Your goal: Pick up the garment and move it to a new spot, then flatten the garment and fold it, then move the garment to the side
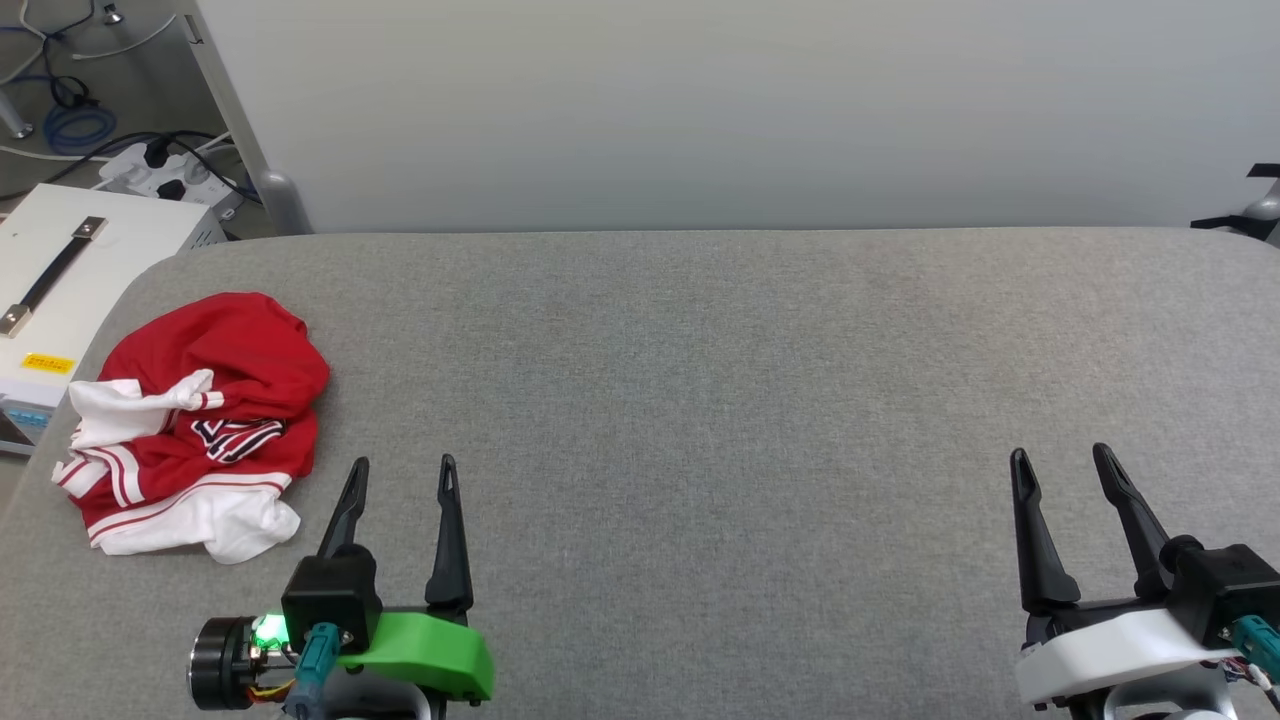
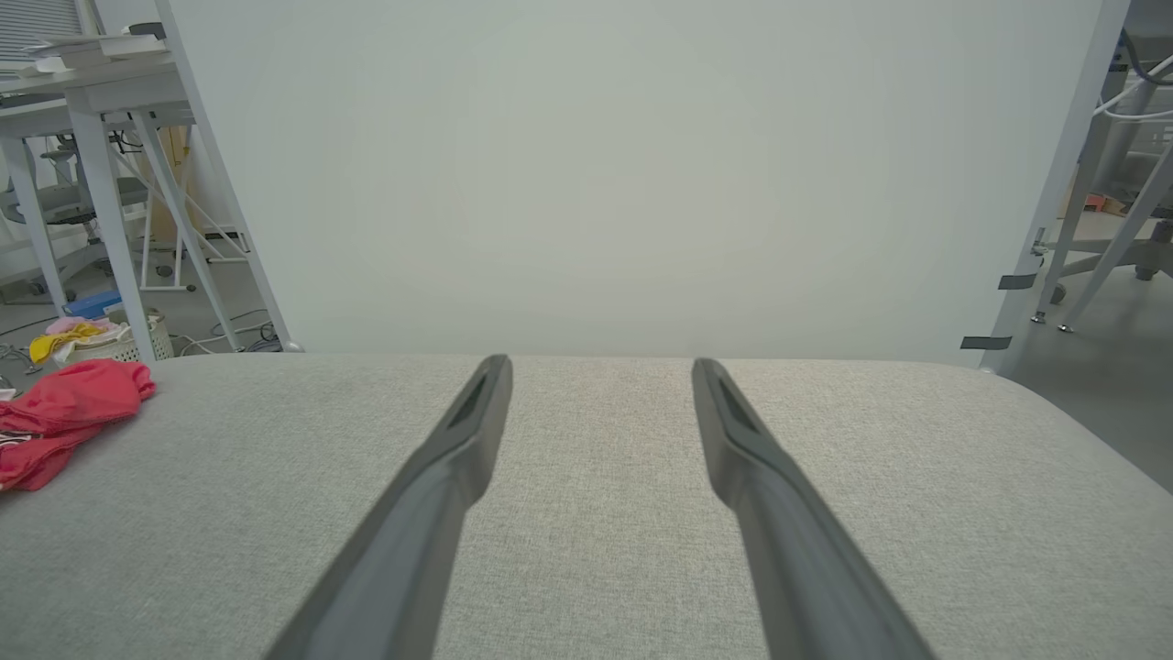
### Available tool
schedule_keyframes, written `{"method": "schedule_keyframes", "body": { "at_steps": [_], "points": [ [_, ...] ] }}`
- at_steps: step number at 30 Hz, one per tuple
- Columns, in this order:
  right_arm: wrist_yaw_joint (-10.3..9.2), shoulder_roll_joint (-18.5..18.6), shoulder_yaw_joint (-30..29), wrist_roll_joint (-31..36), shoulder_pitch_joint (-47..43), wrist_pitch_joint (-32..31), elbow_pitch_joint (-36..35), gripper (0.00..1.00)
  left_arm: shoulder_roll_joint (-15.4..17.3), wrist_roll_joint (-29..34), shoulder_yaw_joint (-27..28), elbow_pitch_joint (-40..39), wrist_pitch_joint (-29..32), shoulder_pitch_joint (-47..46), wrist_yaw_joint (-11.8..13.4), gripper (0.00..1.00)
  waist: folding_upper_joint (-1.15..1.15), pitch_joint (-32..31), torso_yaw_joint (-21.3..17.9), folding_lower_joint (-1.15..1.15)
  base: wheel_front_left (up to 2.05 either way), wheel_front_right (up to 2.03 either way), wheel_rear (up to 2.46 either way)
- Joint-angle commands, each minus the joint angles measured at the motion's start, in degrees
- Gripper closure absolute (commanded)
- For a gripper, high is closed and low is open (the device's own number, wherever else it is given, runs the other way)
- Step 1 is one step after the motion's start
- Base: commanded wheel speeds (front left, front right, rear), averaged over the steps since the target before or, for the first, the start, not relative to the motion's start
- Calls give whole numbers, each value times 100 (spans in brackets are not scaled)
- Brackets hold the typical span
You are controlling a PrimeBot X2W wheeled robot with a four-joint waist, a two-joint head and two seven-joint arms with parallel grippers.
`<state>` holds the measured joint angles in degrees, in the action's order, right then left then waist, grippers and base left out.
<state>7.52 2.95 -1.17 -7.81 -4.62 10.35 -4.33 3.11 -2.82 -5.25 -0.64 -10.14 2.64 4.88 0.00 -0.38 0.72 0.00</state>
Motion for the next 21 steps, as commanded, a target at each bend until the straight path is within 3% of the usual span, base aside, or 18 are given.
{"method": "schedule_keyframes", "body": {
  "at_steps": [1,21],
  "points": [
    [-2,-5,-18,14,-76,57,-43,0,-17,-17,-22,4,-74,67,62,0,0,-2,3,0,0,0,0],
    [-3,-6,-19,-43,-220,291,8,0,-21,-56,-144,70,-311,148,98,0,0,-44,13,0,0,0,0]
  ]
}}
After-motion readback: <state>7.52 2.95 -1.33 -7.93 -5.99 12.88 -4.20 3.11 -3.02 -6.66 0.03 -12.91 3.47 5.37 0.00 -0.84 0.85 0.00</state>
